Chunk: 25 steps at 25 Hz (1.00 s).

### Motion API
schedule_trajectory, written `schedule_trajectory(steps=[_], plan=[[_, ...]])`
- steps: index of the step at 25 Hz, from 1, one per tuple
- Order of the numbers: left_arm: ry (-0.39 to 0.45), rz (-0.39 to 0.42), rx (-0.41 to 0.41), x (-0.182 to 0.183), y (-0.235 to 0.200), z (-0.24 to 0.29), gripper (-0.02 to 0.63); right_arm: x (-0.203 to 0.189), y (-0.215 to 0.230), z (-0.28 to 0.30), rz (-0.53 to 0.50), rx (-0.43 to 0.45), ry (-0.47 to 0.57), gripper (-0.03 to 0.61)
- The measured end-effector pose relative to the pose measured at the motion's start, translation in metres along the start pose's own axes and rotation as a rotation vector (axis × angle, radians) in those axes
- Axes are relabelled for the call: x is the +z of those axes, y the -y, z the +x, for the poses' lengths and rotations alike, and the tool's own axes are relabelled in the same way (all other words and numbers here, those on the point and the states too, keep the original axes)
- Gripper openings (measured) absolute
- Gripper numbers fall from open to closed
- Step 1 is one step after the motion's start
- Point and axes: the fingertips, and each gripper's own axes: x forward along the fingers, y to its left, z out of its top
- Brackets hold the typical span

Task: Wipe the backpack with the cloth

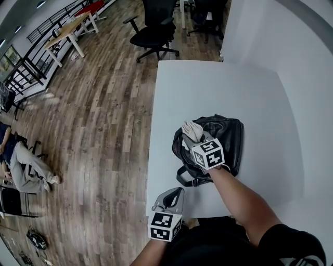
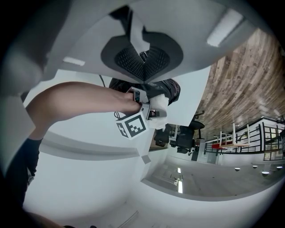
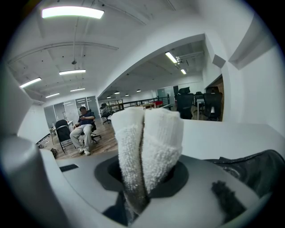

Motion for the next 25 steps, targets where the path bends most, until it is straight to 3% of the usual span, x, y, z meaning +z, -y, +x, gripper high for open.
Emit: schedule_trajectory(steps=[16, 25], plan=[[-0.003, 0.018, -0.035, 0.0, 0.009, 0.004, 0.006, -0.006, 0.023, -0.019, 0.004, -0.068, -0.001, 0.1], [-0.003, 0.076, -0.08, 0.004, 0.025, 0.006, 0.006, -0.001, 0.043, -0.047, 0.008, -0.126, 0.017, 0.1]])
